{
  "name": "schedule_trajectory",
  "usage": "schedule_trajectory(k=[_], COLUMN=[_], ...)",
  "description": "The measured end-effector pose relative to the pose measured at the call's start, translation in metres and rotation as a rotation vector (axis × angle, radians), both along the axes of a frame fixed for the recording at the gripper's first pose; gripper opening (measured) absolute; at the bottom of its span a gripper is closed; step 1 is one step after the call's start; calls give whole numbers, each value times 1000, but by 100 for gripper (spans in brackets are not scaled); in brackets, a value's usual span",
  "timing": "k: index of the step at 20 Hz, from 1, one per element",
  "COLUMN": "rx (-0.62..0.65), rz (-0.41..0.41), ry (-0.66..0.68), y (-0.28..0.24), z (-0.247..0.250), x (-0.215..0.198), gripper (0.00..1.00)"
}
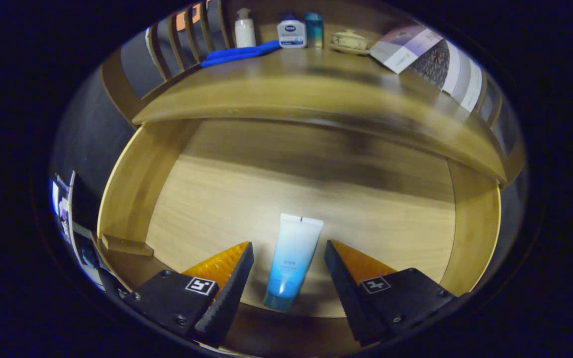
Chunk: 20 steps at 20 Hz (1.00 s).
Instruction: Pull open the drawer, take out the items inside it, and place them on the countertop above the cabinet.
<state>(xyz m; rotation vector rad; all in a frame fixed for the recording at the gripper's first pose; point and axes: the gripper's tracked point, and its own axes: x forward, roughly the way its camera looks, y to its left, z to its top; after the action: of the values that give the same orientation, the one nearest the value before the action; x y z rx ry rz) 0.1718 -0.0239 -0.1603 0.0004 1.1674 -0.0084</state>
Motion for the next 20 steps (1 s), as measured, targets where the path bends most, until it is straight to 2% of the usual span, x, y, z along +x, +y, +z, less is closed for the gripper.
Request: schedule_trajectory(k=[5, 8, 10, 13, 15, 20], rx=[-54, -42, -24, -34, -27, -11], rz=[-5, -33, -49, -86, -85, -102], ry=[130, 203, 206, 208, 203, 160], y=[-7, -9, -10, -15, -17, -20], z=[-11, -21, -21, -19, -19, -13], x=[-6, -11, -8, -7, -7, -9], gripper=[86, 86, 85, 73, 60, 54])
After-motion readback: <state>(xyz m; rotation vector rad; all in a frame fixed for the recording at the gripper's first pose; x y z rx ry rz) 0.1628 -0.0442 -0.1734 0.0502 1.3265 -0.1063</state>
